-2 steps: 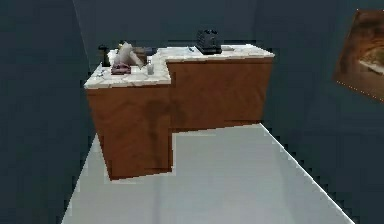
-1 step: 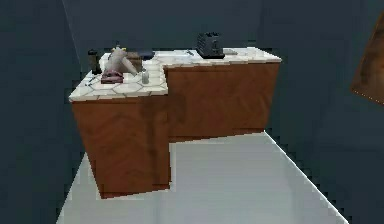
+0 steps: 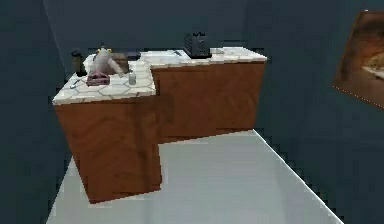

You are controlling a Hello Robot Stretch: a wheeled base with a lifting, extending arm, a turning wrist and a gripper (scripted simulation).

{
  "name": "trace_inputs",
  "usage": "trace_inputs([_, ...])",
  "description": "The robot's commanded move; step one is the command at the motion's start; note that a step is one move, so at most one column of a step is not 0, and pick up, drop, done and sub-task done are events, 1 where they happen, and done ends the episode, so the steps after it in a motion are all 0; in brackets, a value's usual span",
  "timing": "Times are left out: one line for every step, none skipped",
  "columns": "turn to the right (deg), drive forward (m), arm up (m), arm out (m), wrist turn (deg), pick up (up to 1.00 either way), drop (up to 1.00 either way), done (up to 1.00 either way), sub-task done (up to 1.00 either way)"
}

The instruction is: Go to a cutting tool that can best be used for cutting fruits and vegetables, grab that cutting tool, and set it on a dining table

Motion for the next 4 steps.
trace_inputs([0.0,1.0,0.0,0.0,0.0,0.0,0.0,0.0,0.0])
trace_inputs([3.0,0.0,0.0,0.0,0.0,0.0,0.0,0.0,0.0])
trace_inputs([0.0,0.4,0.0,0.0,0.0,0.0,0.0,0.0,0.0])
trace_inputs([-45.0,0.0,0.0,0.0,0.0,0.0,0.0,0.0,0.0])
